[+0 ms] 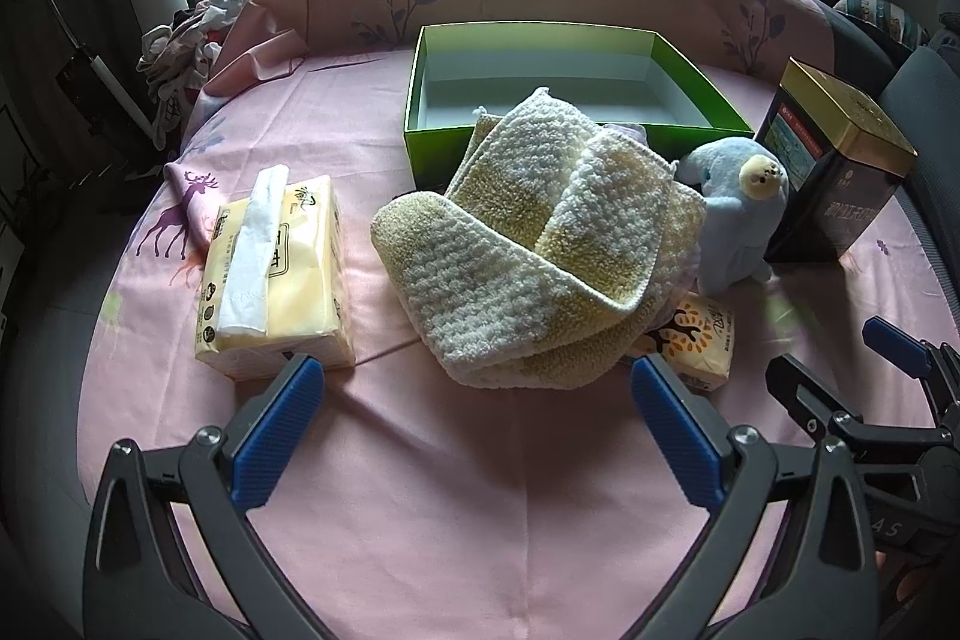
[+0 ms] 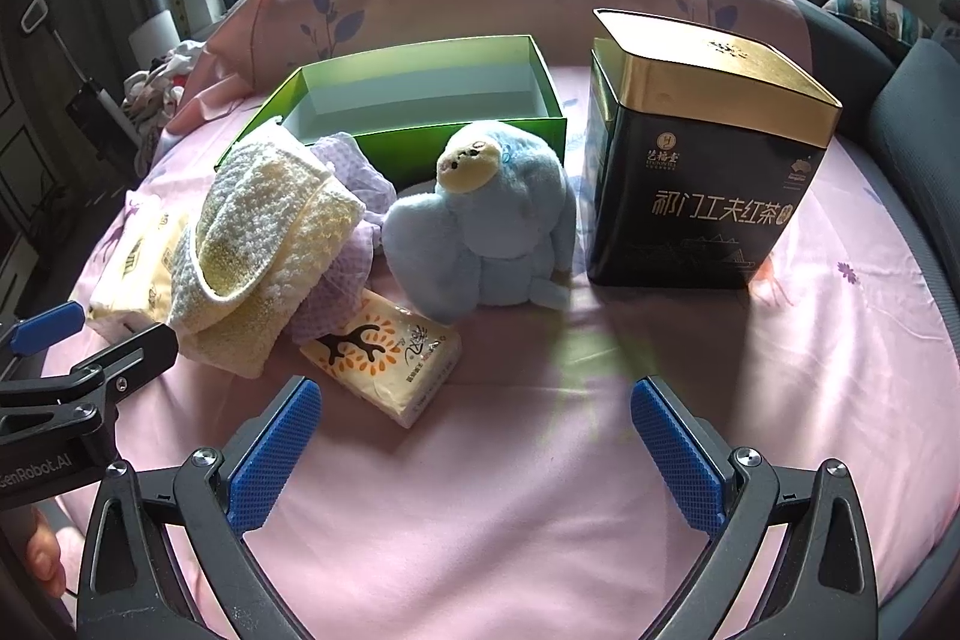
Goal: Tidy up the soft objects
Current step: 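Move the right tool toward the cream knitted towel, then grasp the cream knitted towel with the right gripper and lift it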
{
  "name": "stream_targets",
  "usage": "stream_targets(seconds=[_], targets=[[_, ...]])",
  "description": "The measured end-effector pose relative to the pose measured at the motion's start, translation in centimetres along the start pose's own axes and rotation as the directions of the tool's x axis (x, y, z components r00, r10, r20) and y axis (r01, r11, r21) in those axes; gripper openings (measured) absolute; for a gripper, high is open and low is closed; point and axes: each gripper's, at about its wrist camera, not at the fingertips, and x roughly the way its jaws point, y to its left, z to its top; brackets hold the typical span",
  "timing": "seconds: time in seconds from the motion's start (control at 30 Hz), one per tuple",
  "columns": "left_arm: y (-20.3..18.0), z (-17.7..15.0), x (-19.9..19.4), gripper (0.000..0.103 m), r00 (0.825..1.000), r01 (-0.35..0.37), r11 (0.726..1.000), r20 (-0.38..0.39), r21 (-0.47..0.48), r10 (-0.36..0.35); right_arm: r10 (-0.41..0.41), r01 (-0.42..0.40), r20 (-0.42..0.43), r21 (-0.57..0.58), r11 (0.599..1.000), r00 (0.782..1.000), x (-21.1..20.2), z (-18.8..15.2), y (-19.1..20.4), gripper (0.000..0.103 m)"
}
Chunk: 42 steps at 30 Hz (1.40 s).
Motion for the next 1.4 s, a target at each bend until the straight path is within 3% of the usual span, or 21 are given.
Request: stream_targets(seconds=[0.37,0.57,0.8,1.03,1.27,1.4], targets=[[0.3,0.1,0.6,0.102,0.997,0.076,0.997,-0.023,-0.028,-0.077,-0.003,0.003,-0.005,-0.002,1.000,1.000,0.3,0.0,-0.1,0.103],[1.2,0.4,1.2,0.102,0.985,0.164,0.982,-0.032,-0.088,-0.168,-0.003,0.003,-0.010,-0.013,1.000,1.000,0.5,0.0,0.3,0.103],[1.5,0.9,1.7,0.102,0.982,0.184,0.978,-0.030,-0.096,-0.188,0.004,-0.004,-0.009,-0.029,1.000,1.000,1.0,0.3,0.8,0.103],[3.1,2.2,3.0,0.102,0.932,0.344,0.921,-0.057,-0.182,-0.359,0.141,-0.140,0.008,-0.072,0.988,0.990,1.4,1.1,2.3,0.103],[4.1,3.4,3.2,0.102,0.930,0.352,0.918,-0.043,-0.185,-0.365,0.185,-0.183,0.015,-0.087,0.979,0.983,2.1,1.7,3.5,0.103],[4.5,3.9,4.5,0.101,0.903,0.399,0.890,-0.076,-0.220,-0.423,0.287,-0.287,0.010,-0.019,0.958,0.958,2.8,2.2,3.4,0.103]])
